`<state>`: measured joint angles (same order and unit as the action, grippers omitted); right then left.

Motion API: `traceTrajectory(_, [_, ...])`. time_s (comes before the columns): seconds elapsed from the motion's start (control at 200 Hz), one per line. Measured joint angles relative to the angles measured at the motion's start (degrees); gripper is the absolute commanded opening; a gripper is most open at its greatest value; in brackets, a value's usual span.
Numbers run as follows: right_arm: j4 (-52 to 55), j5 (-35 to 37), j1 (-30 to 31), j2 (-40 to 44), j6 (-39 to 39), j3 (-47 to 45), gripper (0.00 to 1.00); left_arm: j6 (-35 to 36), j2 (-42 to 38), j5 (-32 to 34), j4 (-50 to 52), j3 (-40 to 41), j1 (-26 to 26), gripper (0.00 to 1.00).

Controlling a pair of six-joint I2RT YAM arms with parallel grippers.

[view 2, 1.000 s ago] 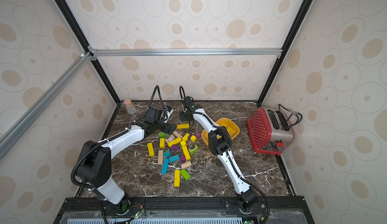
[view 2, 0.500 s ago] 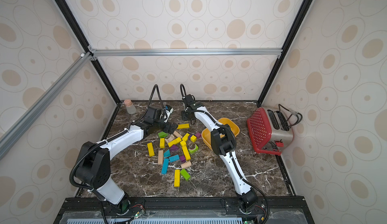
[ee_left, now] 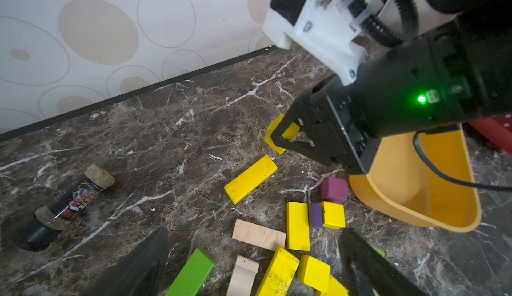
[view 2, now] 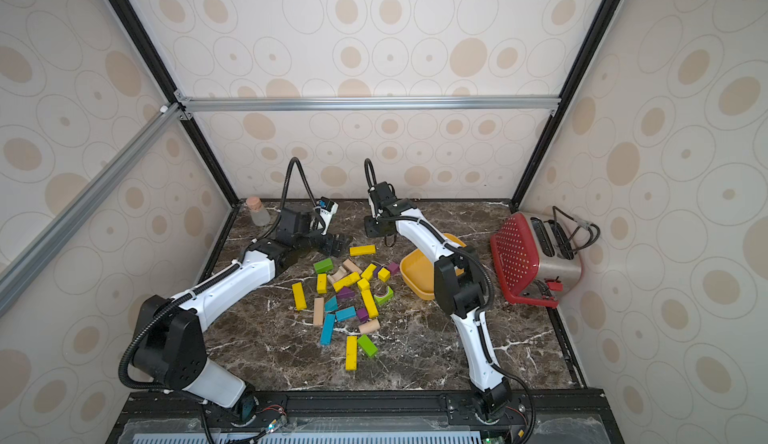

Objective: Pick out the yellow building blocks
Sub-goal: Pick up the building block from the center of the board, then place the building block in the storage box.

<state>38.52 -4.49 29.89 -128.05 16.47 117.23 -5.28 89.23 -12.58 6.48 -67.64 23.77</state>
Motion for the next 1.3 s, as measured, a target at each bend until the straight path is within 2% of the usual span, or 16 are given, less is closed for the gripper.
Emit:
traceTrajectory(0.305, [-3.8,0.5,0.0,14.2,1.5,-17.1,0.14,-2.9,0.0,-0.5,-0.3,0.8,0.1,0.91])
traceTrajectory(0.506, [-5.1,1.9,-0.4,22.8,2.1,-26.1,0.15,-3.8,0.8,-0.9,-0.4,0.3,2.0,0.91])
traceTrajectory(0.751, [-8.6,-1.0,-5.7,30.8,5.3,-38.6,0.15,-4.6,5.0,-1.6,-1.5,-3.1,5.7,0.91])
traceTrajectory(1.067, [-10.1,-2.0,-9.8,37.8,5.8,-48.5,0.14,-7.3,10.7,-3.4,-4.5,-6.7,8.6,0.9])
traceTrajectory(1.302, [-9.6,-2.3,-13.0,42.0,5.5,-53.1,0.14,-8.2,13.6,-4.9,-6.0,-8.5,12.8,0.89])
